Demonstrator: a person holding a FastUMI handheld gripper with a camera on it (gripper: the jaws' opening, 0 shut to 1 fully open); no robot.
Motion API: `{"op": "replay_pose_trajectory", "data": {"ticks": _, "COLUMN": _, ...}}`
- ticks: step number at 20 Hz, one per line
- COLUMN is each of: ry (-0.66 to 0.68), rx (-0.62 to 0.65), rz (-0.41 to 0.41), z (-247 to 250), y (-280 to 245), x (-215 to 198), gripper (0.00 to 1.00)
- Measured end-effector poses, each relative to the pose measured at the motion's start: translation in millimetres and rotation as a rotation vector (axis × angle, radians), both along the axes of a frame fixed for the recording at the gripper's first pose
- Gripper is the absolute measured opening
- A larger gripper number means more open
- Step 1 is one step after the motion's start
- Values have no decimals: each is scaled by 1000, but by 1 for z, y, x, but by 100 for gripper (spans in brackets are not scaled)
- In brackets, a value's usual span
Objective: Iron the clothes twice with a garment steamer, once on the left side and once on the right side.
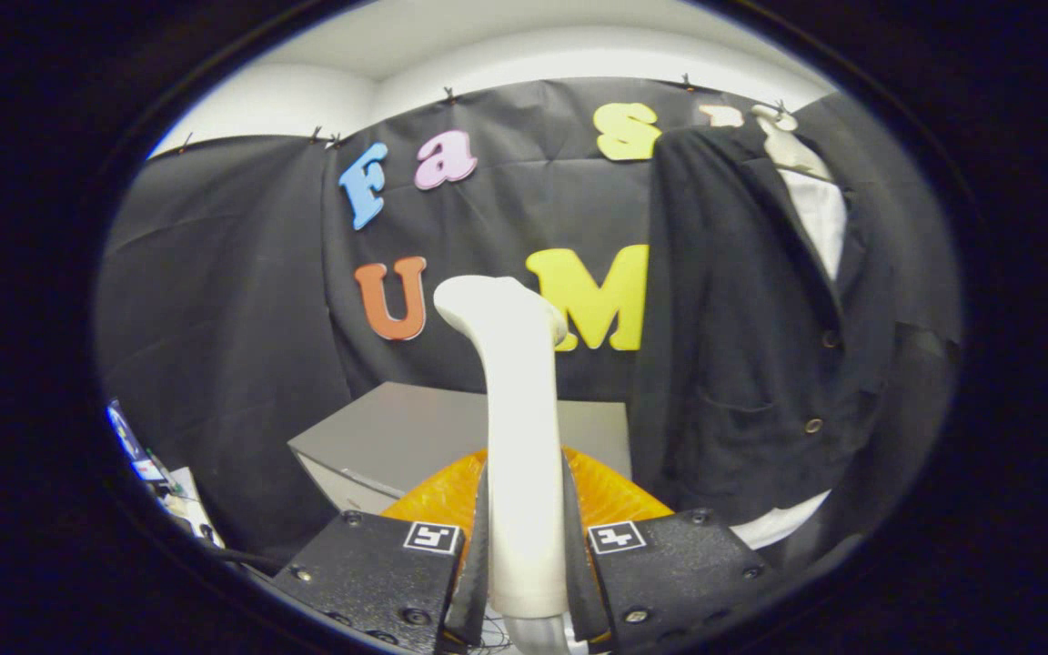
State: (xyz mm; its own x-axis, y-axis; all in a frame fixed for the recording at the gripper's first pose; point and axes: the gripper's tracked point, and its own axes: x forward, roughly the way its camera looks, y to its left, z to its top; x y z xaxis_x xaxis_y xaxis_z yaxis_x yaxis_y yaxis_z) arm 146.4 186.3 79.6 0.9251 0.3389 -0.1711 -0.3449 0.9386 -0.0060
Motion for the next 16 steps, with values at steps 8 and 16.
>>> {"op": "replay_pose_trajectory", "data": {"ticks": 8, "ry": -179, "rx": 20, "rz": -209, "z": 67, "y": -113, "x": -29, "gripper": 38}}
{"op": "replay_pose_trajectory", "data": {"ticks": 16, "ry": -268, "rx": 46, "rz": -248, "z": 124, "y": -170, "x": -5, "gripper": 38}}
